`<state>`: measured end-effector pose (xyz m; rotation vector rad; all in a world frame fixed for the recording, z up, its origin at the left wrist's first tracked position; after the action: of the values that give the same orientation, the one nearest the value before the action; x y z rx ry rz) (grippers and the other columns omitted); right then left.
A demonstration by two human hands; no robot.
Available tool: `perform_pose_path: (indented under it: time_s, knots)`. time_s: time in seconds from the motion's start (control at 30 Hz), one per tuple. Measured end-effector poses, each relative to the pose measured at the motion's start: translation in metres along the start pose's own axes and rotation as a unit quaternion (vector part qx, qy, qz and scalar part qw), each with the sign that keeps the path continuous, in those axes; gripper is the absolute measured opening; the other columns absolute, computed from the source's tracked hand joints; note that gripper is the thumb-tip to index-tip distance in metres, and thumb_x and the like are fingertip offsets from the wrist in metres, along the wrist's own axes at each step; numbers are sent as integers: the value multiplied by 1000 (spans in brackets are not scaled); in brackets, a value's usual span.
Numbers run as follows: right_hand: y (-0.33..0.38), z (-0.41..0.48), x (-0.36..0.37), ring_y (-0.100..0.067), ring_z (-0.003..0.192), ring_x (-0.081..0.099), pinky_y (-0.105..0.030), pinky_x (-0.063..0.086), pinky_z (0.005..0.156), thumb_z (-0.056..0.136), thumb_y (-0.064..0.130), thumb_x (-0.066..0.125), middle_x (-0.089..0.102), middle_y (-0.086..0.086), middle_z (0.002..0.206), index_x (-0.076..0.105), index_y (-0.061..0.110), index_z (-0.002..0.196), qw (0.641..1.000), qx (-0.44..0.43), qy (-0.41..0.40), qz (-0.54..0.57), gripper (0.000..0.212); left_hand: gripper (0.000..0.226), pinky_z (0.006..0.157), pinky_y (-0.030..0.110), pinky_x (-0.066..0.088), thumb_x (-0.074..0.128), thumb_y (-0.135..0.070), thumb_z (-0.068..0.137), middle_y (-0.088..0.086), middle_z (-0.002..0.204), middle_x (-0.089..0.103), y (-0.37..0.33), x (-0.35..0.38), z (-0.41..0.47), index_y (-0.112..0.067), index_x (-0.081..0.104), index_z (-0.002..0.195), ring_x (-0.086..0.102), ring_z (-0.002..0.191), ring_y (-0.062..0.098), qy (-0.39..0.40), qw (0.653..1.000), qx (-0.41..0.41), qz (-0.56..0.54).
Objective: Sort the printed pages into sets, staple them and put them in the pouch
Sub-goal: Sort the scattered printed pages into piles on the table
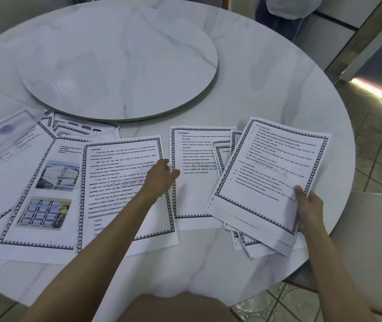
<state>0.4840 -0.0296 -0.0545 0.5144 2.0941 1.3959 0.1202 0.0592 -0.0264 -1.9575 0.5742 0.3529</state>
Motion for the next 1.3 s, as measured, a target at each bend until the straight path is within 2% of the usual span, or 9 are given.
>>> perform_pose_path:
  time_s: [0.13,0.27,0.4,0.57,0.73,0.93,1.07,1.17,1.3]
  knots:
    - [-3,2,1,-31,110,57,-45,45,98,95,24,51,59,-15,122,53,4,125,1000,1,5,-8,36,55,89,28,39,53,-22,93,7,136,48,-2,1,7,-8,31,142,51,117,24,-8,997,-40,-63]
    - [-5,4,2,-30,110,57,-46,44,99,95,24,50,59,-13,122,54,6,125,1000,3,11,-15,35,43,88,28,44,54,-15,92,4,106,56,-4,7,10,-5,45,133,55,90,20,-16,991,-49,-120]
    - [-5,4,2,-30,111,57,-48,44,101,95,26,50,60,-12,121,55,9,124,1000,1,11,-25,34,27,79,21,39,53,-13,92,2,99,56,-13,17,3,-7,57,118,52,89,15,-27,999,13,-42]
    - [-1,3,2,-30,110,58,-46,45,99,96,24,49,60,-13,121,54,7,124,999,-1,11,-32,33,9,47,8,36,43,-7,95,7,86,53,-15,16,-6,-9,52,97,49,67,18,-93,990,107,-2]
    - [0,1,0,-27,106,57,-41,45,97,96,23,49,59,-11,119,53,5,124,1000,6,8,-19,34,22,56,24,33,41,-9,97,7,92,58,-4,-21,-11,-3,53,114,50,77,20,-168,977,126,-21]
    - [-1,3,-1,-25,103,56,-37,44,95,96,21,50,58,-10,116,52,4,127,1000,17,0,1,35,25,75,26,38,41,-10,97,2,100,57,27,-62,-19,-5,53,118,52,89,19,-215,969,111,-41]
    - [-1,3,0,-25,103,56,-39,44,96,95,21,50,59,-12,119,52,5,126,1000,24,0,-6,34,27,73,17,35,40,-7,97,3,105,58,39,-78,-26,-4,52,121,52,94,17,-228,965,103,-78]
    - [0,2,-1,-25,103,56,-41,44,96,95,20,50,58,-16,122,52,3,125,1000,27,-2,-7,34,29,85,23,39,39,-6,97,6,114,59,45,-83,-28,-3,50,124,54,103,20,-228,963,98,-108]
    - [4,0,0,-26,101,55,-41,43,97,96,19,49,57,-16,120,50,2,126,999,34,1,10,35,29,84,26,39,39,-8,98,2,110,57,51,-89,-31,-6,50,124,55,103,21,-225,962,85,-128]
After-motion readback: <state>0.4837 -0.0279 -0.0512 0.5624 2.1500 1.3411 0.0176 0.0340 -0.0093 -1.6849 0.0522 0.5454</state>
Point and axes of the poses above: each hand's wrist, its own z-axis towards the middle knuckle, its own x-axis out of the palm, y = z × x, the point moved 5 cm from there along z, towards the middle knuckle
